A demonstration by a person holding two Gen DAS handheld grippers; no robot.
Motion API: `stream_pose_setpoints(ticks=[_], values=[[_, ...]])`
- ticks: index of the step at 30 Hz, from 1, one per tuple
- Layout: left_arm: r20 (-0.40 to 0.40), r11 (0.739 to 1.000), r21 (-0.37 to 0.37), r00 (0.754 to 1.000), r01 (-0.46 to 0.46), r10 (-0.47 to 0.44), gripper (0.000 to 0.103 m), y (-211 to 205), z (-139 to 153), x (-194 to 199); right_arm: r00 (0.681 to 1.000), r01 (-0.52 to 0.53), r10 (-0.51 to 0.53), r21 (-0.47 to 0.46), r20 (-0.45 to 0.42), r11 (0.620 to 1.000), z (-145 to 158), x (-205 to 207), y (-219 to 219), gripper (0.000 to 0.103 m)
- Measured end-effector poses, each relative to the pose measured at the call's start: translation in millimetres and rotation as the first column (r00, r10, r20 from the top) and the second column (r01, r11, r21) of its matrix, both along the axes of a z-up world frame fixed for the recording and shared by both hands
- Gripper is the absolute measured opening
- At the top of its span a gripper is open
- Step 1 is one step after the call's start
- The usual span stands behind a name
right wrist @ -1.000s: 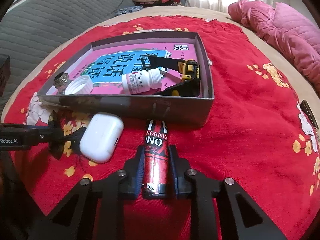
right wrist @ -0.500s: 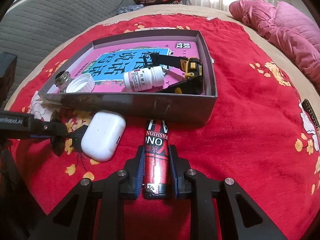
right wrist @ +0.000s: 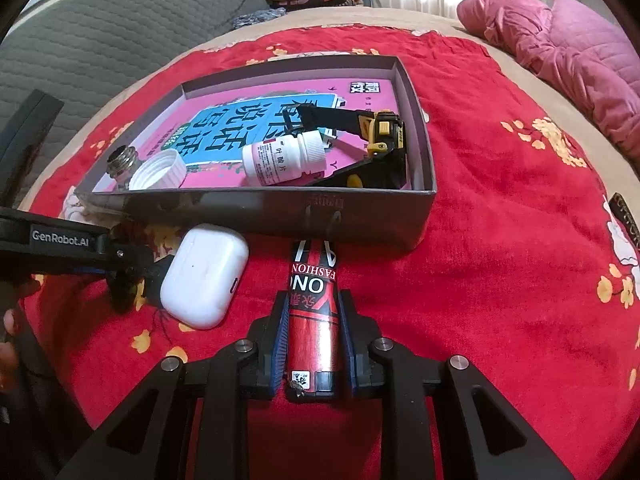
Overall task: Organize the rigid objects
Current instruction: 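Close right tool on the red lighter while left tool grips the black cable, then carry the red lighter with right tool over the box and lower it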
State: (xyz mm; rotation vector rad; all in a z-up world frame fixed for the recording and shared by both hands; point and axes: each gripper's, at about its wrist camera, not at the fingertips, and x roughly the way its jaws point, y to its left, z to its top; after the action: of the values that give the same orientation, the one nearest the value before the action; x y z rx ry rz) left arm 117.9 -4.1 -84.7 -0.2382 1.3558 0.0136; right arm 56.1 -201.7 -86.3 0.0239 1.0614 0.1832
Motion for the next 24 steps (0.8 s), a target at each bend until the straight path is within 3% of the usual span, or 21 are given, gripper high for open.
stream_pose_setpoints(ticks=[4,10,24], values=[[0.054,0.999,0.021,0.998,0.036,-0.037,0.037,-0.6,3.1,-8.3,1.0,-0.011,0.011,-0.002,0.008,1.0,2.0,-1.4,1.2,0.023],[0.125,0.996,-0.036,0.989,0.079,-0.074,0.023,16.6,12.6,-32.9,0.999,-0.027,0.026,0.038,0.023,0.999,9.5,-6.2,1.9,0.023],[0.203,0.985,-0.067,0.969,0.157,-0.14,0.022,19.9,41.2,-68.9,0.996,-0.056,0.049,0.097,0.08,0.994,31.1,-18.8,5.6,0.023]])
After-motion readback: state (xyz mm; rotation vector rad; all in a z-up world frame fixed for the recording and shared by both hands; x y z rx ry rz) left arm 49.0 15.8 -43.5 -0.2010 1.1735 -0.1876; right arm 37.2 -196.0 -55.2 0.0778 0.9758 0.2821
